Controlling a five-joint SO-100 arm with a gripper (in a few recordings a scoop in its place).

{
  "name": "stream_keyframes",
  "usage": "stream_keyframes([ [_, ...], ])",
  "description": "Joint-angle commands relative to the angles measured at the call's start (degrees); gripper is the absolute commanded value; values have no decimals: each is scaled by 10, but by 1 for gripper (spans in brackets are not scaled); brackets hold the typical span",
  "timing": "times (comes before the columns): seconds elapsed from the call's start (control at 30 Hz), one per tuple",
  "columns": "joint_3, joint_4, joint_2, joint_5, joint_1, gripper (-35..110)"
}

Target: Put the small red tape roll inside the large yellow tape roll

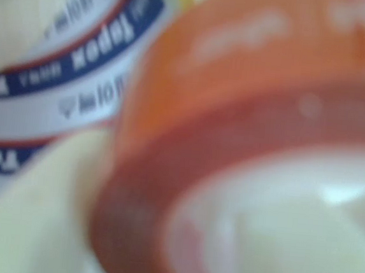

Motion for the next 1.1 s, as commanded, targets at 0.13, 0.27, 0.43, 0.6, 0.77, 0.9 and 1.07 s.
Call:
stream_keyframes([
  [0.13,-59,-23,98,8,48,0],
  [0.27,-59,-18,78,8,54,0],
  [0.43,-59,-23,47,8,55,0],
  [0.6,-60,-23,26,8,59,3],
  [0.77,-60,-22,6,9,60,5],
  [0.9,-60,-24,-6,9,61,6],
  [1.07,-60,-29,-11,9,61,9],
])
